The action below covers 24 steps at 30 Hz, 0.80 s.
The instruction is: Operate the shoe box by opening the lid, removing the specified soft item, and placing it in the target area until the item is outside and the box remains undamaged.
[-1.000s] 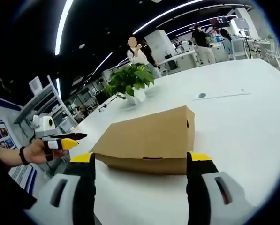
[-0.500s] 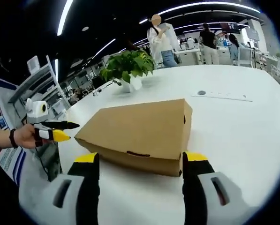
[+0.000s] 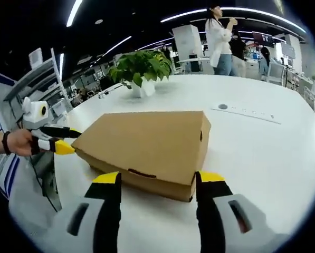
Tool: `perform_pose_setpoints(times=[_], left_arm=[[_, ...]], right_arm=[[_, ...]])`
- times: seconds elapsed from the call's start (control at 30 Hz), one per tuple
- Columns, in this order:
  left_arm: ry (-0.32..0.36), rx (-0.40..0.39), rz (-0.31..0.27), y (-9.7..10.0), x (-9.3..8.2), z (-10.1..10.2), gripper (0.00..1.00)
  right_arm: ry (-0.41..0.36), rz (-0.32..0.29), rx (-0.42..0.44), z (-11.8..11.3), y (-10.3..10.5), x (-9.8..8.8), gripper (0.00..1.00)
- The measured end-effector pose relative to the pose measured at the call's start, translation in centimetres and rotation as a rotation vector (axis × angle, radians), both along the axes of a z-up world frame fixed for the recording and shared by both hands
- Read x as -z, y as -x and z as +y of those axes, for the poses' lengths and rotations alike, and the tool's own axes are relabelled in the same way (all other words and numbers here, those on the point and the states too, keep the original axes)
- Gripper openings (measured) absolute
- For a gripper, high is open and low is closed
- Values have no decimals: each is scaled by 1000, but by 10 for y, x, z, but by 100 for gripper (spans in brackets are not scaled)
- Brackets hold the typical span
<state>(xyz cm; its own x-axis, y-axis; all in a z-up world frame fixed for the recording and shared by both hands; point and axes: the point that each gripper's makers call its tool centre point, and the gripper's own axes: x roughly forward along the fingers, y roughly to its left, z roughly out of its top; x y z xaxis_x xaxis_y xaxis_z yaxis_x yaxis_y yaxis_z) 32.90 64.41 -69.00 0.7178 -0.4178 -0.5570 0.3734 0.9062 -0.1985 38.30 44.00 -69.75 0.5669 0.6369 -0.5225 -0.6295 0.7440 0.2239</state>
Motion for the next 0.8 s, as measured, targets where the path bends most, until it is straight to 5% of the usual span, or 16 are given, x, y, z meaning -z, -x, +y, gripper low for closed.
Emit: perform_pose_setpoints(times=[0.4, 0.8], left_arm=[[-44, -15, -2, -1, 2, 5, 53], [-11, -28, 4, -1, 0, 7, 50]], right_arm=[[46, -16, 62, -3, -4, 4, 48], [29, -7, 119, -7, 3, 2, 46]])
